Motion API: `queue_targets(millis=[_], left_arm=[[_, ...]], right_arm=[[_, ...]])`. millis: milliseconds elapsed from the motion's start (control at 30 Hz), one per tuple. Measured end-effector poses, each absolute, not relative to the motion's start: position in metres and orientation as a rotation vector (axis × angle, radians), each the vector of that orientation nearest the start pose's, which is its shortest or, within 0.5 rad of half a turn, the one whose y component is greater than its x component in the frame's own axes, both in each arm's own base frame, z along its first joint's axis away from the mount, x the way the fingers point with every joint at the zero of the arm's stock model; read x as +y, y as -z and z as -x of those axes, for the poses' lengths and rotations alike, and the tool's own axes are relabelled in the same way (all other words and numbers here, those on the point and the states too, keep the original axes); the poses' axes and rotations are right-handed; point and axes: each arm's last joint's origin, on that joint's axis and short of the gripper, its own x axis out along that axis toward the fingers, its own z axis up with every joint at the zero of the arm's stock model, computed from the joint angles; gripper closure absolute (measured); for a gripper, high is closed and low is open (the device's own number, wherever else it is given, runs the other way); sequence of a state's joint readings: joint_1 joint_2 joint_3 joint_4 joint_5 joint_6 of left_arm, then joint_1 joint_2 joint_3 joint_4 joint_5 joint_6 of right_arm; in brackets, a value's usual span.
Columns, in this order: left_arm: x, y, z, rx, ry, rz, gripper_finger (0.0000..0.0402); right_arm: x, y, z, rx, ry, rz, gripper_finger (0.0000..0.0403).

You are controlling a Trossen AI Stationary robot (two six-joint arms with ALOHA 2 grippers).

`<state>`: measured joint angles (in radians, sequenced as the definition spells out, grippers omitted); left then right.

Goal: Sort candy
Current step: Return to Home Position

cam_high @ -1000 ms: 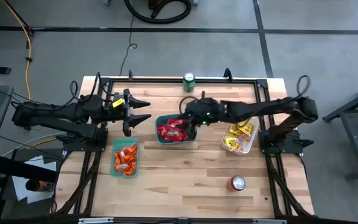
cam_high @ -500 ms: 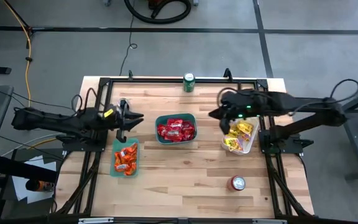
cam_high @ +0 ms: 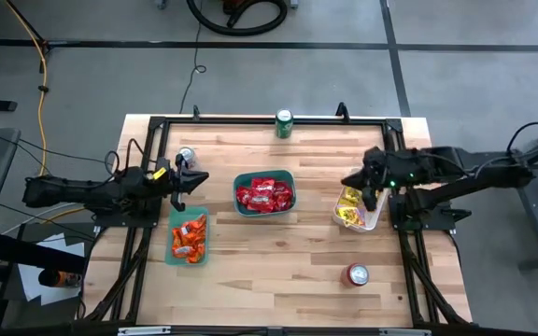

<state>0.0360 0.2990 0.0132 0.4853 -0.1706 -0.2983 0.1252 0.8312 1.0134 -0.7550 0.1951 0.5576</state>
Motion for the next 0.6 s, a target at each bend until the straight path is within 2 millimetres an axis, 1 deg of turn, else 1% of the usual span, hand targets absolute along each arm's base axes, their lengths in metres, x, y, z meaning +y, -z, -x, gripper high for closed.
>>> queue_targets(millis=[100,233,367,467,600], left_arm=[[0.009,-0.189,-0.114,-0.23,-0.179,0.316,0.0399],[0.009,-0.188,-0.114,-0.22,-0.181,0.316,0.0401],[0.009,-0.187,-0.114,-0.211,-0.183,0.315,0.0401],[0.009,-0.187,-0.114,-0.207,-0.184,0.315,0.0401],[0.009,-0.187,-0.114,-0.207,-0.184,0.315,0.0401]], right_arm=[[0.019,-0.327,-0.144,0.473,0.162,-0.476,0.0402],[0.022,-0.299,-0.137,0.292,0.046,-0.476,0.0402],[0.019,-0.274,-0.133,0.098,-0.04,-0.41,0.0402],[0.015,-0.256,-0.127,0.01,-0.082,-0.384,0.0402],[0.014,-0.239,-0.117,-0.077,-0.154,-0.354,0.0403]])
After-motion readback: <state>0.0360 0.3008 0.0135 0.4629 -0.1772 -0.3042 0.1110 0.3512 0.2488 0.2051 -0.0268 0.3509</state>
